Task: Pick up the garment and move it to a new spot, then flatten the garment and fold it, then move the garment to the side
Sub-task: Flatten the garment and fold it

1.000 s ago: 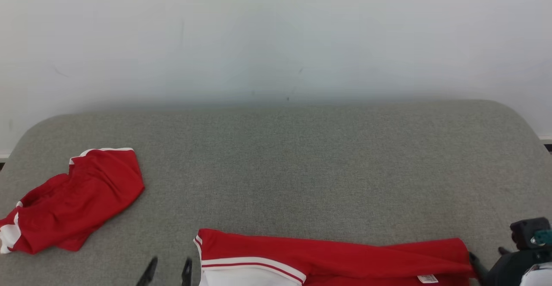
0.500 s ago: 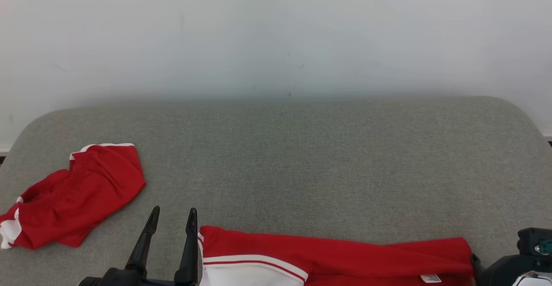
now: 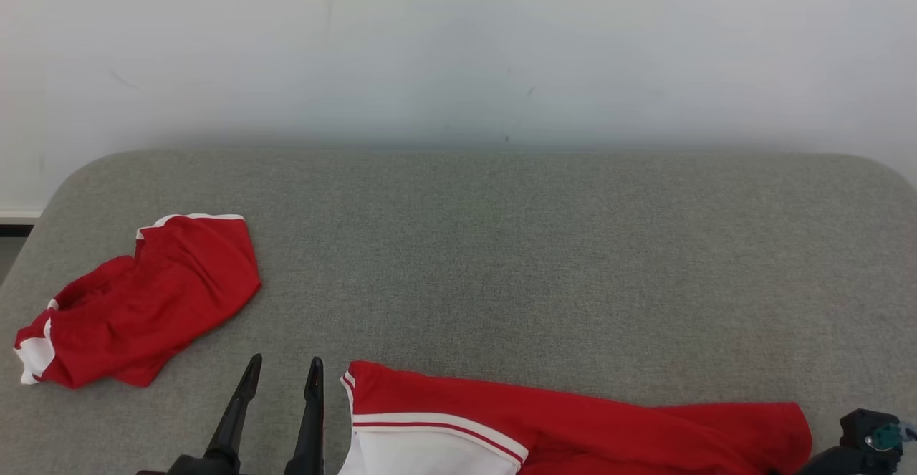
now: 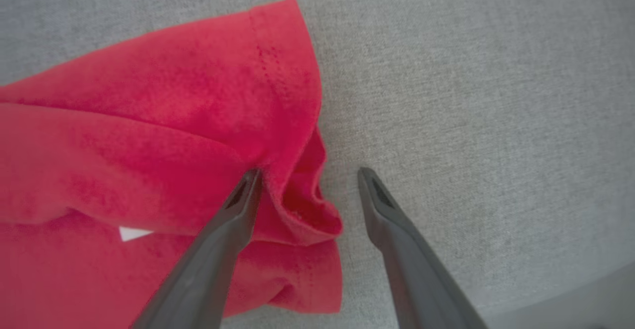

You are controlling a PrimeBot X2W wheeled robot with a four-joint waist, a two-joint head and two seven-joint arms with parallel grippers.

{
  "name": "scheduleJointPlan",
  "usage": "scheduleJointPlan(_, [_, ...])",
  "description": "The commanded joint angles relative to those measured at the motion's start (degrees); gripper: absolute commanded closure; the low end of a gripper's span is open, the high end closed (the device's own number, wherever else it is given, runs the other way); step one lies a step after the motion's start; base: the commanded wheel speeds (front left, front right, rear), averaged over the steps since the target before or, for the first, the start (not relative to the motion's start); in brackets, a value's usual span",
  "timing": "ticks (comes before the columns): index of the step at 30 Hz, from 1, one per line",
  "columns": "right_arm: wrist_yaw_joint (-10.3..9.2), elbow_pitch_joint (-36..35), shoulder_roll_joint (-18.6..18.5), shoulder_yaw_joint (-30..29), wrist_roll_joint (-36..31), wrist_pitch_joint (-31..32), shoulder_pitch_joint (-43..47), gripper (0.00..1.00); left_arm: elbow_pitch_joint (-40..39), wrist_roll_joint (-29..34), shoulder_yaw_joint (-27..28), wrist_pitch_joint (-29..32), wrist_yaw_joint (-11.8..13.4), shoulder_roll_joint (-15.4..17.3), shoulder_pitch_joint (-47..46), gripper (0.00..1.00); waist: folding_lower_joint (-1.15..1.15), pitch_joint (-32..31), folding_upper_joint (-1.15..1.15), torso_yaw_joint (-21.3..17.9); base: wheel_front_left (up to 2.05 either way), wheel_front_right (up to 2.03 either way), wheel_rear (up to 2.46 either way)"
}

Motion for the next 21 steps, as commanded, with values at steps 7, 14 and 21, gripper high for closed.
scheduleJointPlan(7, [-0.13, 4.8, 0.9, 0.3, 3.1, 1.8, -2.4, 0.0, -0.1, 2.0, 1.7, -0.4, -1.2, -0.7, 0.6, 0.0, 0.0, 0.0, 0.0, -0.1, 0.0, 0.0, 0.0])
scheduleJointPlan(14, [-0.01, 7.5, 1.0, -0.8, 3.9, 3.8, -4.5, 1.0, 0.0, 2.9, 2.6, -0.4, -1.8, -1.0, 0.7, 0.0, 0.0, -0.4, 0.0, -0.1, 0.0, 0.0, 0.0])
scheduleJointPlan(21, [-0.14, 6.5, -0.8, -3.2, 2.3, 4.4, -7.3, 1.0, 0.5, 3.4, 3.4, -0.3, -1.4, -1.2, 0.7, 0.0, 0.0, -0.9, 0.0, -0.4, 0.0, 0.0, 0.0])
